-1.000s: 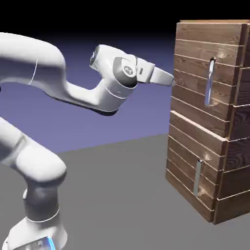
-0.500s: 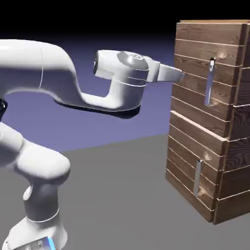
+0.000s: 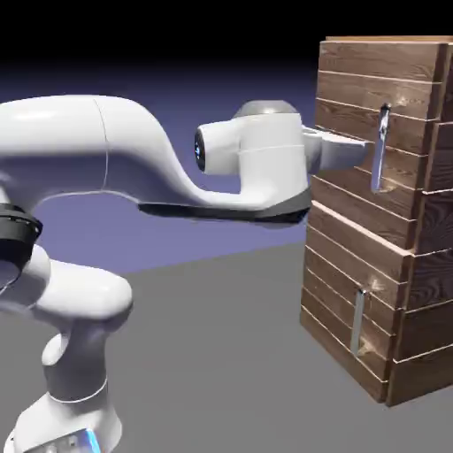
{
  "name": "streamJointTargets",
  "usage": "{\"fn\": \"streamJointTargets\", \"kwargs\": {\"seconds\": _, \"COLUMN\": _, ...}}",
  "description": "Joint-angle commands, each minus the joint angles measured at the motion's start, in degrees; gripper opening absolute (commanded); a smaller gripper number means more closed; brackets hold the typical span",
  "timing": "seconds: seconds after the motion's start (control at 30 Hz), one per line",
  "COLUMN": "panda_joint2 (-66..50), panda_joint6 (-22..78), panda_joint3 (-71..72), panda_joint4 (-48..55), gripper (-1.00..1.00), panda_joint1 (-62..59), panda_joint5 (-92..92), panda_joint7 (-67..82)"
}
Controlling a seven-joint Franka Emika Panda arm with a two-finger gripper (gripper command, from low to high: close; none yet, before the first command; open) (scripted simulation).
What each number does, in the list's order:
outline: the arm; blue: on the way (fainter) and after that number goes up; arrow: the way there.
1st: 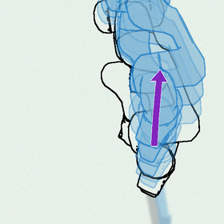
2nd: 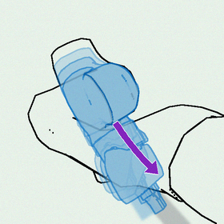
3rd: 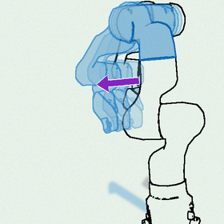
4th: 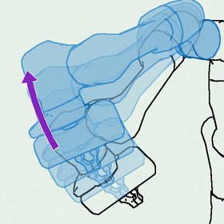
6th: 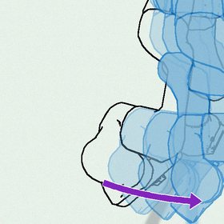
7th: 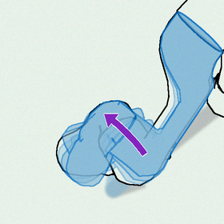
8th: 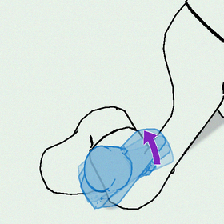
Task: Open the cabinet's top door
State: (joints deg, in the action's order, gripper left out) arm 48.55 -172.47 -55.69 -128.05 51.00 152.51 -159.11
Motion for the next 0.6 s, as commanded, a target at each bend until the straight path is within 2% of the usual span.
{"fn": "streamJointTargets", "kwargs": {"seconds": 0.0, "panda_joint2": 0.26, "panda_joint6": 0.02, "panda_joint3": -0.91, "panda_joint4": 0.54, "gripper": 0.00, "panda_joint1": 0.82, "panda_joint5": 2.50, "panda_joint7": -1.91}}
{"fn": "streamJointTargets", "kwargs": {"seconds": 0.13, "panda_joint2": 0.85, "panda_joint6": 0.08, "panda_joint3": -2.96, "panda_joint4": 1.75, "gripper": 0.00, "panda_joint1": 2.68, "panda_joint5": 8.12, "panda_joint7": -6.21}}
{"fn": "streamJointTargets", "kwargs": {"seconds": 0.33, "panda_joint2": -2.81, "panda_joint6": 1.35, "panda_joint3": -10.28, "panda_joint4": 9.33, "gripper": 0.00, "panda_joint1": 13.57, "panda_joint5": 9.24, "panda_joint7": -6.89}}
{"fn": "streamJointTargets", "kwargs": {"seconds": 0.37, "panda_joint2": -2.81, "panda_joint6": 1.35, "panda_joint3": -10.28, "panda_joint4": 9.33, "gripper": -1.00, "panda_joint1": 13.57, "panda_joint5": 9.24, "panda_joint7": -6.89}}
{"fn": "streamJointTargets", "kwargs": {"seconds": 0.57, "panda_joint2": -4.79, "panda_joint6": 6.64, "panda_joint3": -2.33, "panda_joint4": 2.20, "gripper": -1.00, "panda_joint1": 3.19, "panda_joint5": 3.97, "panda_joint7": -6.86}}
